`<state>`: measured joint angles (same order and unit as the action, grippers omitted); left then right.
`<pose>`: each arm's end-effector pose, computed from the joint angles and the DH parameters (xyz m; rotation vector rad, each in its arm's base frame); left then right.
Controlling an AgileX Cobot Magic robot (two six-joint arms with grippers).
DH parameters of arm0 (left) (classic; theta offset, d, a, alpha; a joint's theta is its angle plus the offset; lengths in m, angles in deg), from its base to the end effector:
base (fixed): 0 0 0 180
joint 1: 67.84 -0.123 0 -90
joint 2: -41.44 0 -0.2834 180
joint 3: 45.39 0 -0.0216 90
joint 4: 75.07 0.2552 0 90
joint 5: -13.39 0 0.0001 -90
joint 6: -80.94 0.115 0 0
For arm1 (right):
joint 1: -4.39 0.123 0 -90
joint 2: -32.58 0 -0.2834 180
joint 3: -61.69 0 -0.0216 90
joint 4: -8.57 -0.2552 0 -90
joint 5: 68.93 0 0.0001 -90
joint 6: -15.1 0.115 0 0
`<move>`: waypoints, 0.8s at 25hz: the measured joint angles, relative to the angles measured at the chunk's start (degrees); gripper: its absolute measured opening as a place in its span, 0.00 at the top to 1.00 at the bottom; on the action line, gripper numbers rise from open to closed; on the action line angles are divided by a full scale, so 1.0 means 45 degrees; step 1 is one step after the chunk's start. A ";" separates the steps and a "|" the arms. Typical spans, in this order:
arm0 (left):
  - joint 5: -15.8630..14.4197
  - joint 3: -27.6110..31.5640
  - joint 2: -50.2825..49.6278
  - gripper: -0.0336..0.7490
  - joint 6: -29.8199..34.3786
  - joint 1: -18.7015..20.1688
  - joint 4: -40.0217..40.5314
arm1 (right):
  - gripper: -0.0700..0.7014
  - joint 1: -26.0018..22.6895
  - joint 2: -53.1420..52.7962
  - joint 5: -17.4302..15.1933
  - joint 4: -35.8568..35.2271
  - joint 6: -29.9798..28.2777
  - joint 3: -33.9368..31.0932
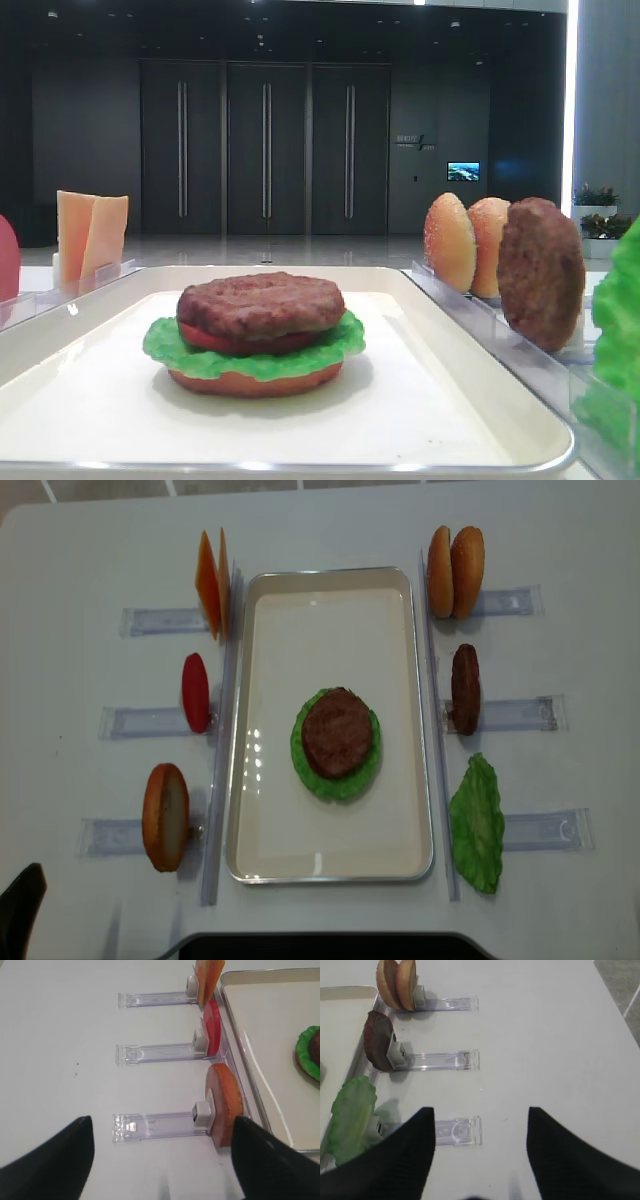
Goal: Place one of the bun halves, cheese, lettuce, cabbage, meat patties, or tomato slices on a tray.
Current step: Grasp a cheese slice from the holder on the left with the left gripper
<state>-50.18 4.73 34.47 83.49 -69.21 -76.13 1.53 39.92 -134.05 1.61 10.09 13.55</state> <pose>0.0201 -0.0014 0.2555 0.0230 2.1057 0.0187 0.0161 0.0119 0.2636 -0.0517 2.0985 0.0639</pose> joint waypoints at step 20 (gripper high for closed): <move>0.2931 -0.6713 -1.6575 0.18 -0.1684 0.0000 0.0970 | 0.40 0.0000 0.0000 0.0000 0.0000 0.0000 0.0000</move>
<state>-36.99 -25.48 -40.12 75.91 -69.21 -71.76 1.53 39.92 -134.05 1.61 10.09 13.55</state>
